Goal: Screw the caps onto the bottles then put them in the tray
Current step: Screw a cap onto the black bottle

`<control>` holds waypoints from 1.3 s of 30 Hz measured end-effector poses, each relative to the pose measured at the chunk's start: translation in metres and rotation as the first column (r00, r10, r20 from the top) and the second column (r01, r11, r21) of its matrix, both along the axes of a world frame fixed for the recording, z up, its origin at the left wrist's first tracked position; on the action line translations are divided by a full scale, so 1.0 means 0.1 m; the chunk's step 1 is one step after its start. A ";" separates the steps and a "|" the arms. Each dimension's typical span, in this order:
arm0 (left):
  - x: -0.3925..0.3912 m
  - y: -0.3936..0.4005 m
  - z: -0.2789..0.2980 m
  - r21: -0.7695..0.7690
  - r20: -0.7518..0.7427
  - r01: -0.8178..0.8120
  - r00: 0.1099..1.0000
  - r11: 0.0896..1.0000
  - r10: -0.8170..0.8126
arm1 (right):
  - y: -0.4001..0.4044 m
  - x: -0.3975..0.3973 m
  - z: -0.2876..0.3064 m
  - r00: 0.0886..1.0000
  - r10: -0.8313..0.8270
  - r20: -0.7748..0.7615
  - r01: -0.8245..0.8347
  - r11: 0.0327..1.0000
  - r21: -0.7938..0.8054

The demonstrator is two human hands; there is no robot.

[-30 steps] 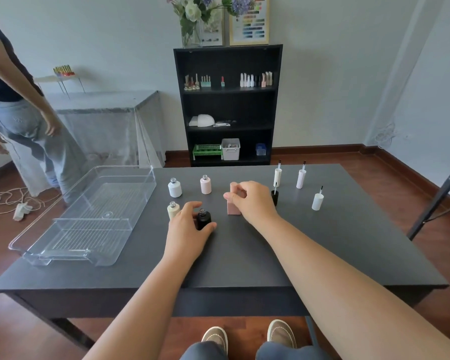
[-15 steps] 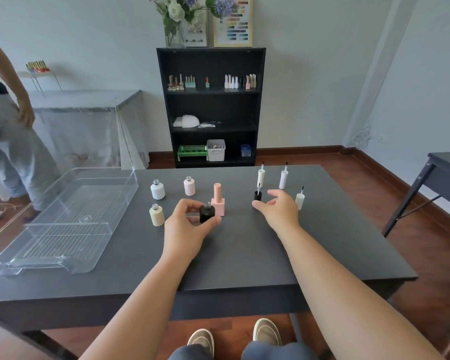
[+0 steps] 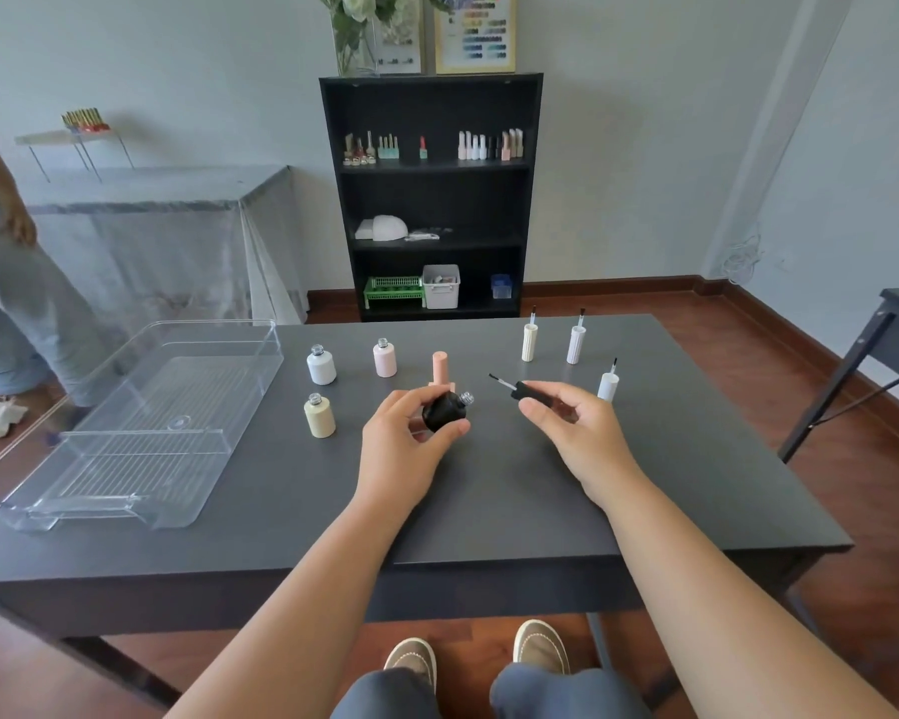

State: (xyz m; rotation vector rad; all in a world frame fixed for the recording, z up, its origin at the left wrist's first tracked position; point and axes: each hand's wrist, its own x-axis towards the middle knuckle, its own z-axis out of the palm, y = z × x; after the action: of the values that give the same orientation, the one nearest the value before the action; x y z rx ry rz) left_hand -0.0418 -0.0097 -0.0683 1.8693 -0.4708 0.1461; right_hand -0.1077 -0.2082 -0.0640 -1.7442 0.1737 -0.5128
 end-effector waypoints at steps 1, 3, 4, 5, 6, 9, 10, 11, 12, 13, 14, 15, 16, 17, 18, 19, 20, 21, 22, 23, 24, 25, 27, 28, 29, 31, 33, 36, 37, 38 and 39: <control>-0.01 0.00 0.00 0.004 0.005 -0.006 1.000 1.000 0.006 | -0.01 -0.03 -0.01 1.000 0.008 0.010 -0.008 1.000 0.008; -0.02 0.00 0.00 0.019 0.024 -0.017 1.000 1.000 0.016 | -0.01 -0.05 -0.04 1.000 0.013 0.011 -0.013 1.000 -0.013; -0.02 0.00 0.00 0.029 0.042 -0.022 0.999 0.999 0.021 | 0.00 -0.05 -0.05 1.000 0.009 0.004 -0.009 0.999 -0.045; -0.03 0.00 0.00 0.037 0.062 -0.027 0.998 0.999 0.025 | 0.02 -0.05 -0.05 1.000 0.002 -0.003 -0.002 0.996 -0.086; -0.03 0.00 0.00 0.042 0.076 -0.031 0.997 0.999 0.028 | 0.03 -0.04 -0.05 1.000 -0.006 -0.007 0.005 0.991 -0.131; -0.02 0.00 -0.01 0.035 0.076 -0.034 0.997 0.999 0.031 | 0.05 -0.05 -0.05 1.000 -0.024 -0.007 0.022 0.974 -0.224; -0.02 0.00 -0.02 0.031 0.072 -0.031 0.997 0.999 0.029 | 0.05 -0.05 -0.04 1.000 -0.029 -0.003 0.028 0.971 -0.237; -0.01 -0.01 -0.03 0.027 0.069 -0.026 0.997 0.999 0.024 | 0.05 -0.05 -0.04 0.999 -0.034 0.000 0.033 0.968 -0.248; -0.01 -0.01 -0.03 0.024 0.071 -0.019 0.997 1.000 0.017 | 0.05 -0.06 -0.04 0.999 -0.040 0.003 0.039 0.966 -0.257; -0.01 -0.01 -0.04 0.025 0.076 -0.013 0.997 1.000 0.012 | 0.05 -0.06 -0.04 0.999 -0.044 0.007 0.045 0.964 -0.263; 0.00 -0.01 -0.05 0.028 0.083 -0.009 0.997 1.000 0.007 | 0.05 -0.06 -0.03 0.999 -0.047 0.010 0.048 0.963 -0.267; 0.00 -0.01 -0.05 0.033 0.088 -0.006 0.996 0.999 0.003 | 0.05 -0.06 -0.03 0.999 -0.046 0.013 0.048 0.962 -0.270; 0.01 -0.01 -0.06 0.036 0.092 -0.004 0.996 0.999 0.001 | 0.05 -0.06 -0.03 0.999 -0.043 0.015 0.046 0.961 -0.274; 0.01 -0.01 -0.06 0.038 0.096 -0.002 0.995 0.999 -0.002 | 0.05 -0.06 -0.03 0.999 -0.040 0.018 0.044 0.959 -0.280; 0.01 -0.01 -0.06 0.041 0.100 0.000 0.995 0.999 -0.004 | 0.05 -0.07 -0.03 0.999 -0.039 0.023 0.044 0.957 -0.288; 0.01 -0.01 -0.06 0.045 0.105 0.001 0.994 0.999 -0.006 | 0.05 -0.07 -0.03 0.999 -0.039 0.028 0.045 0.954 -0.296; 0.01 -0.01 -0.06 0.050 0.110 0.003 0.994 0.999 -0.009 | 0.05 -0.07 -0.03 0.999 -0.040 0.033 0.048 0.952 -0.303; 0.01 -0.02 -0.06 0.054 0.115 0.006 0.993 0.999 -0.012 | 0.05 -0.07 -0.03 0.999 -0.040 0.037 0.050 0.950 -0.309; 0.01 -0.02 -0.06 0.055 0.119 0.010 0.993 0.998 -0.017 | 0.05 -0.07 -0.03 0.998 -0.040 0.040 0.051 0.948 -0.315; 0.00 -0.02 -0.06 0.056 0.122 0.015 0.992 0.998 -0.022 | 0.06 -0.07 -0.04 0.998 -0.039 0.042 0.050 0.945 -0.322; -0.01 -0.02 -0.06 0.060 0.127 0.019 0.992 0.998 -0.027 | 0.06 -0.07 -0.04 0.998 -0.036 0.045 0.049 0.943 -0.329; -0.01 -0.02 -0.06 0.067 0.133 0.022 0.991 0.997 -0.030 | 0.06 -0.07 -0.04 0.998 -0.032 0.047 0.046 0.940 -0.338; -0.01 -0.01 -0.06 0.087 0.148 0.027 0.988 0.996 -0.040 | 0.07 -0.07 -0.04 0.999 -0.014 0.046 0.030 0.928 -0.371; -0.01 -0.01 -0.06 0.097 0.155 0.034 0.987 0.995 -0.049 | 0.07 -0.07 -0.04 0.999 0.004 0.044 0.013 0.920 -0.391; -0.02 -0.02 -0.06 0.110 0.163 0.044 0.985 0.993 -0.061 | 0.08 -0.08 -0.04 0.999 0.027 0.042 -0.007 0.911 -0.413; -0.03 -0.02 -0.06 0.140 0.179 0.071 0.979 0.988 -0.095 | 0.11 -0.08 -0.04 0.997 0.071 0.037 -0.045 0.883 -0.467; -0.04 -0.01 -0.06 0.161 0.189 0.099 0.973 0.982 -0.129 | 0.14 -0.09 -0.04 0.995 0.088 0.047 -0.050 0.844 -0.535; -0.05 -0.02 -0.06 0.164 0.187 0.117 0.971 0.979 -0.147 | 0.14 -0.10 -0.04 0.993 0.089 0.077 -0.024 0.794 -0.607; -0.05 -0.02 -0.06 0.165 0.189 0.119 0.971 0.979 -0.150 | 0.14 -0.10 -0.04 0.993 0.090 0.071 -0.027 0.787 -0.616; -0.05 -0.02 -0.06 0.163 0.189 0.123 0.970 0.979 -0.153 | 0.15 -0.10 -0.04 0.995 0.090 0.051 -0.039 0.782 -0.622; -0.06 -0.03 -0.06 0.161 0.188 0.127 0.970 0.979 -0.157 | 0.15 -0.10 -0.05 0.996 0.088 0.019 -0.057 0.778 -0.626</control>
State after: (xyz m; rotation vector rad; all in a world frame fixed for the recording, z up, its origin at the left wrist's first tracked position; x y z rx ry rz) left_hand -0.0478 -0.0122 -0.0740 1.9666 -0.7708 0.2086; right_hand -0.1181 -0.1928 -0.0688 -2.3792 -0.1203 -0.5959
